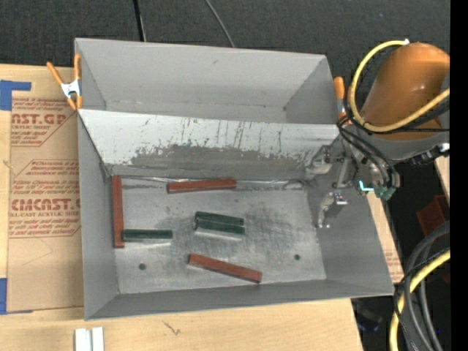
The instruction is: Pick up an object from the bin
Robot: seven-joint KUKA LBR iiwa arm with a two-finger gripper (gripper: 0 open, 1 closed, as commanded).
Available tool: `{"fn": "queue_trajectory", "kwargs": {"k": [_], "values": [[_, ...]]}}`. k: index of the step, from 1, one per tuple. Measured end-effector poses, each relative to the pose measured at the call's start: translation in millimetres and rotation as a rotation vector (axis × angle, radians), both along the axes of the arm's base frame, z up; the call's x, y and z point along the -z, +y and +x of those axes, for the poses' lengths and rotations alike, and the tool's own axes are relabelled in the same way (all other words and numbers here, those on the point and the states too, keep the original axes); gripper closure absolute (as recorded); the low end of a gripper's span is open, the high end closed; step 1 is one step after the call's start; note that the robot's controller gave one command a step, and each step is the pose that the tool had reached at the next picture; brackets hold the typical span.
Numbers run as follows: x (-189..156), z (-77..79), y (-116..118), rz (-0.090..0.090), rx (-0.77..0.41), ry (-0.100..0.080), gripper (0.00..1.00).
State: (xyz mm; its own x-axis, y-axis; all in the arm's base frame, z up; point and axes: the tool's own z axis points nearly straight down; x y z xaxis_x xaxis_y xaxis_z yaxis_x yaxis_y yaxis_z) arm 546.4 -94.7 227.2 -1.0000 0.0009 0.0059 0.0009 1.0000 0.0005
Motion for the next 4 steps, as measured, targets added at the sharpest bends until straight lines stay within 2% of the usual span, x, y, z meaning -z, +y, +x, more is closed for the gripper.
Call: {"fn": "queue_trajectory", "kwargs": {"k": [1, 2, 3, 4], "values": [[-4.5, 1.6, 0.5, -0.001, -0.002, -0.008, 1.0], [-4.5, 1.6, 0.6, -0.001, -0.002, -0.008, 0.0], [-4.5, 1.6, 0.6, -0.001, -0.002, -0.008, 0.0], [21.7, -4.7, 43.8, -0.002, -0.09, -0.01, 0.0]]}}
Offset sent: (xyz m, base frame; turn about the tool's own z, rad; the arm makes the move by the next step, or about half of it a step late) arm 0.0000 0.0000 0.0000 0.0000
